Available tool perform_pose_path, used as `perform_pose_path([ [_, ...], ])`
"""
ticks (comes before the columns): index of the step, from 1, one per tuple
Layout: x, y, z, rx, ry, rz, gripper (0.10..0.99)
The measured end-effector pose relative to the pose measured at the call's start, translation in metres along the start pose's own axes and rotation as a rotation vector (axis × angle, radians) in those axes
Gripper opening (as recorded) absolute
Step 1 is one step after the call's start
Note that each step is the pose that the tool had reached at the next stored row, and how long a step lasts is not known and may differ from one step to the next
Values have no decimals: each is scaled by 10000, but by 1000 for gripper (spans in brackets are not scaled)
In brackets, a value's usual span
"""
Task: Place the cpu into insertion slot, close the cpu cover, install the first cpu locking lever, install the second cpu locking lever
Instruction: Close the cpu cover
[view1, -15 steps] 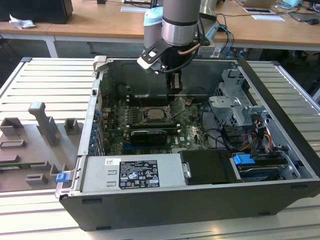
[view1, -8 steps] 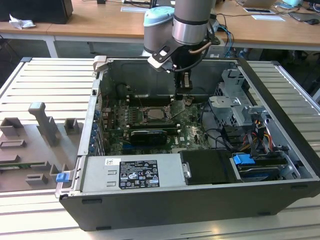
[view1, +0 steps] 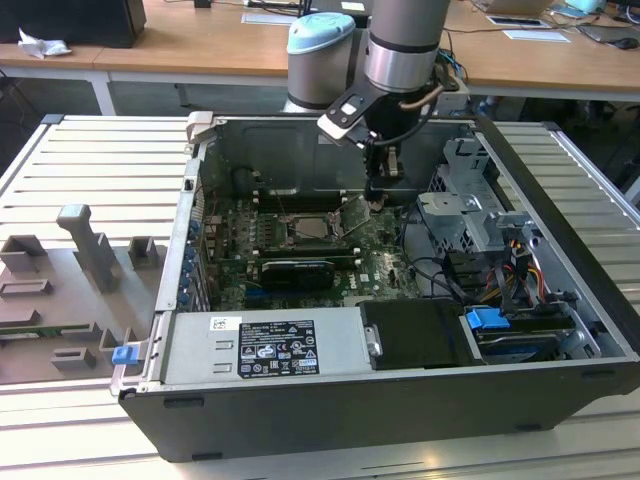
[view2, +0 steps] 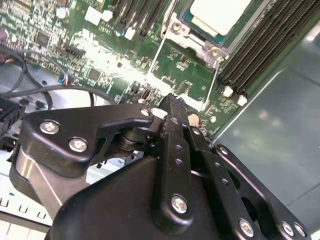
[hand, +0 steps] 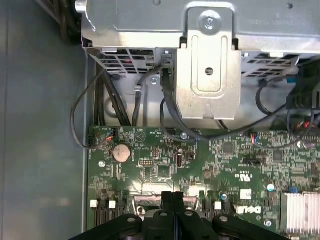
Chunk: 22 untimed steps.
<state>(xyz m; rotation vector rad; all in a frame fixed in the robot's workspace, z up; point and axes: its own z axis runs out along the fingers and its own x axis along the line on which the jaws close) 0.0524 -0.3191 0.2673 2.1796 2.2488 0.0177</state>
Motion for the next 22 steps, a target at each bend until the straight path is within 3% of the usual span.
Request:
perform_pose_path([
  [13, 2, 93, 60, 2, -25, -194, 106],
  [16, 13, 137, 104, 3, -43, -243, 106],
  [19, 19, 138, 160, 4, -56, -251, 106],
  [20, 22, 138, 181, 68, -54, -255, 106],
  [21, 23, 138, 181, 391, -41, -256, 106],
  [22, 23, 138, 182, 559, -32, -258, 106],
])
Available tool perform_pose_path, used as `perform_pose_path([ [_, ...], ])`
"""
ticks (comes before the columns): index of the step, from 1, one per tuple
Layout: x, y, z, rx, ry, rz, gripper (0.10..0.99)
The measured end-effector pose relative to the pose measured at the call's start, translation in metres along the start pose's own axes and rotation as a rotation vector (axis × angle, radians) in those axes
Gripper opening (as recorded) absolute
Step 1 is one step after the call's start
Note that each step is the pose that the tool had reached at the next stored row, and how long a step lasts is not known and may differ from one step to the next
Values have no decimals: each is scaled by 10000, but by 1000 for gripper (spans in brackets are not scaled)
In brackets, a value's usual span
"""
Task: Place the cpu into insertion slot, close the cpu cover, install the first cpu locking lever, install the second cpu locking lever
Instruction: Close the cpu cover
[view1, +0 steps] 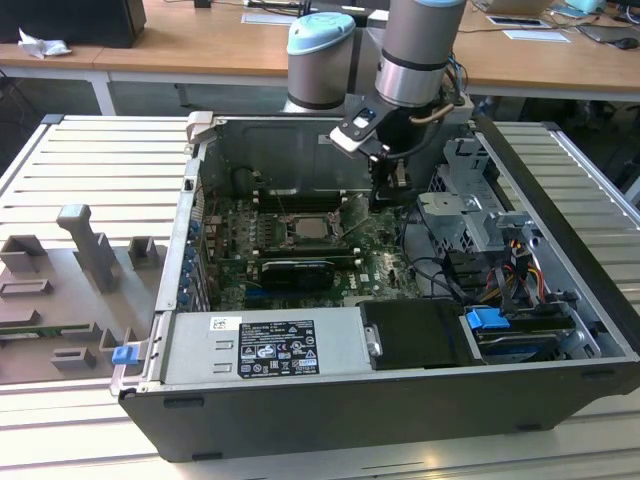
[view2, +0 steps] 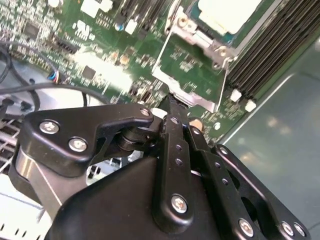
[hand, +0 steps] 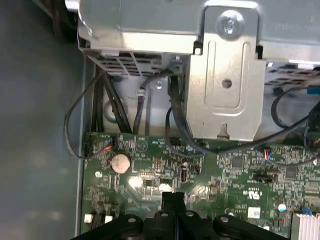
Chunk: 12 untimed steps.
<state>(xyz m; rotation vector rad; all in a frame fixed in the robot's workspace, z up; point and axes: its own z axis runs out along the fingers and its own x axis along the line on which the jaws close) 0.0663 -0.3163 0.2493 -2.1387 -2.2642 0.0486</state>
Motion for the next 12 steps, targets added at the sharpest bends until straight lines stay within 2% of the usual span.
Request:
perform_pose_path([
  [1, 1, -11, 1, 67, 4, 1, 106],
  [3, 3, -52, 2, 68, 4, -4, 106],
  [7, 11, -204, 8, 54, 2, -3, 106],
  [12, 27, -479, 41, -128, -6, -2, 106],
])
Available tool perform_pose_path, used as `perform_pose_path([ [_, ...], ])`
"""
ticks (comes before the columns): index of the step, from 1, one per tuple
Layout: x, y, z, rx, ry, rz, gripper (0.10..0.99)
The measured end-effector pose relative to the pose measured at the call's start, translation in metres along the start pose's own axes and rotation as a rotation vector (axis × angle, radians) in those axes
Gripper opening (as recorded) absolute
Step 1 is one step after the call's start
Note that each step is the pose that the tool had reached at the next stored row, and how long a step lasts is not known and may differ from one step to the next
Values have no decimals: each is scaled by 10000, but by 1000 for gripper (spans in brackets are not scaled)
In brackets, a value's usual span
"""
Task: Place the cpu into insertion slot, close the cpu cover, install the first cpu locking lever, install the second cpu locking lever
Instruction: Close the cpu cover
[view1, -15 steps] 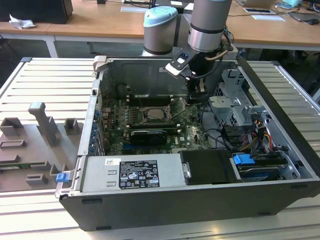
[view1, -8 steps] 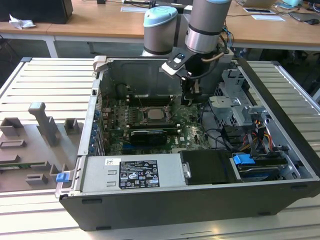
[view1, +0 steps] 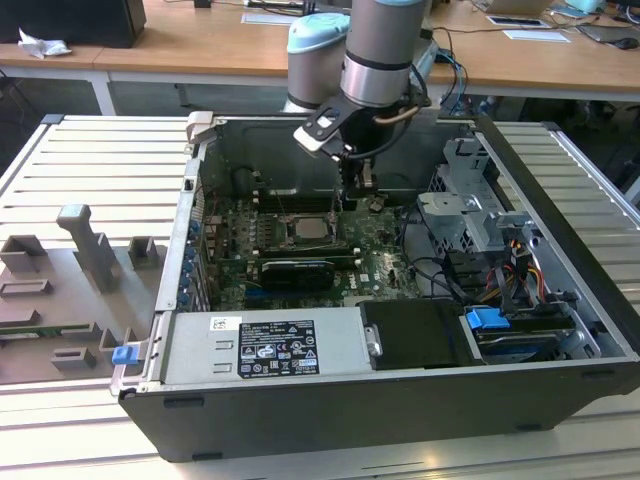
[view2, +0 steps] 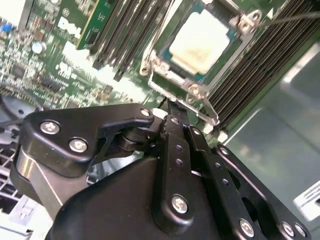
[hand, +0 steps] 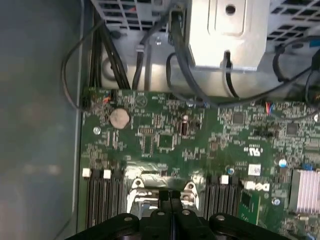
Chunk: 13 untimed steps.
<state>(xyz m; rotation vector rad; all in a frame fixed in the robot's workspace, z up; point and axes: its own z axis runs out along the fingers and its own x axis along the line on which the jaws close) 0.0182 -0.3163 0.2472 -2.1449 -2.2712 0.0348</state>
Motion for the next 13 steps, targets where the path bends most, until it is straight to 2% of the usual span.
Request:
perform_pose_path([
  [1, 3, -59, 15, -53, -5, -1, 106],
  [5, 11, -191, 53, -163, -11, 0, 106],
  [8, 23, -353, 128, -260, -18, -4, 106],
  [11, 24, -368, 196, -264, -20, -199, 106],
  [13, 23, -379, 210, -290, -25, -324, 106],
])
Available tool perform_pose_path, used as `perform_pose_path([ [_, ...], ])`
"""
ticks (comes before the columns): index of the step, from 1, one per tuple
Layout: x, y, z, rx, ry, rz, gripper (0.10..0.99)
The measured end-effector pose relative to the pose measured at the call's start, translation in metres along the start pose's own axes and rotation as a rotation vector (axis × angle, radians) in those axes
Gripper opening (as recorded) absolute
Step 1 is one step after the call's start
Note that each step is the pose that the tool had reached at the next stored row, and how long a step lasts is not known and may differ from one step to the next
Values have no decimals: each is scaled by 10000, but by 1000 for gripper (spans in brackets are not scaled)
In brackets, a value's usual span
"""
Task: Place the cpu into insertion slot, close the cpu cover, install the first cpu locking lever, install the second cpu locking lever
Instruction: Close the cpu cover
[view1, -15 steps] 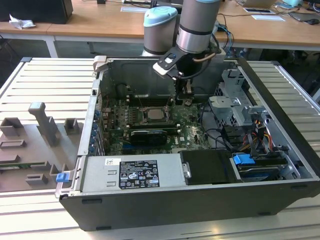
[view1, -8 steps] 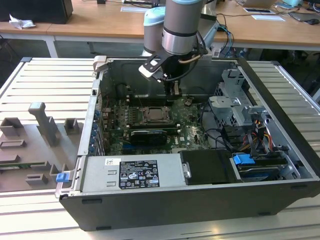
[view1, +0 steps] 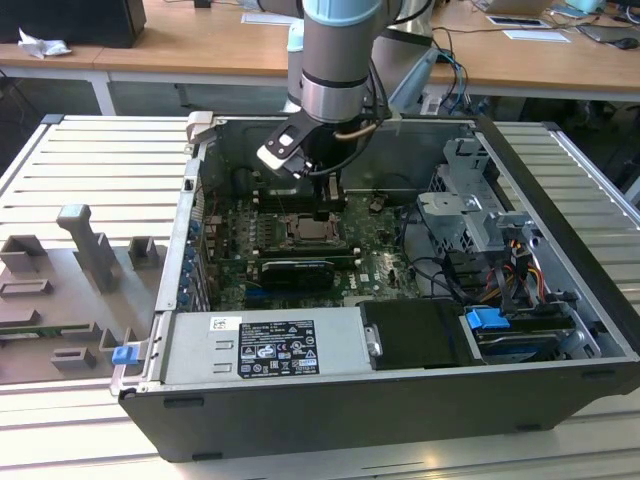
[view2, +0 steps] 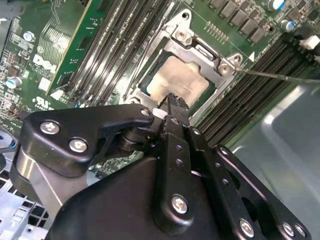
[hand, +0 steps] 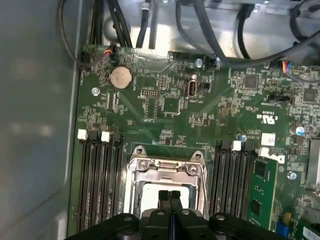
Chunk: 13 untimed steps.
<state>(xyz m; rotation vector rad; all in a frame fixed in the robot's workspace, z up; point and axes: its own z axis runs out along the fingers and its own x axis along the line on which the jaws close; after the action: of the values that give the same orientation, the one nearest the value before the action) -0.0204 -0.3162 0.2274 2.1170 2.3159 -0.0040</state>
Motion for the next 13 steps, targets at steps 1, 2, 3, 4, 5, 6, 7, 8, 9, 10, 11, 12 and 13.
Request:
perform_pose_path([
  [1, 1, -20, 4, -16, -2, -18, 106],
  [2, 3, -39, 8, -20, -1, -26, 106],
  [3, 7, -78, 13, -21, -2, -32, 106],
  [4, 10, -109, 19, -24, -1, -34, 106],
  [5, 14, -150, 32, -28, 0, -35, 106],
  [6, 16, -176, 51, -27, -1, -45, 106],
  [7, 17, -189, 65, -27, -1, -55, 106],
  [8, 19, -208, 89, -28, -1, -85, 106],
  [9, 21, -228, 108, -27, -2, -116, 106],
  [10, 22, -248, 121, -28, -2, -139, 106],
  [11, 24, -260, 133, -29, -2, -146, 106],
  [12, 24, -268, 145, -30, -1, -149, 106],
  [13, 26, -274, 162, -30, -2, -152, 106],
])
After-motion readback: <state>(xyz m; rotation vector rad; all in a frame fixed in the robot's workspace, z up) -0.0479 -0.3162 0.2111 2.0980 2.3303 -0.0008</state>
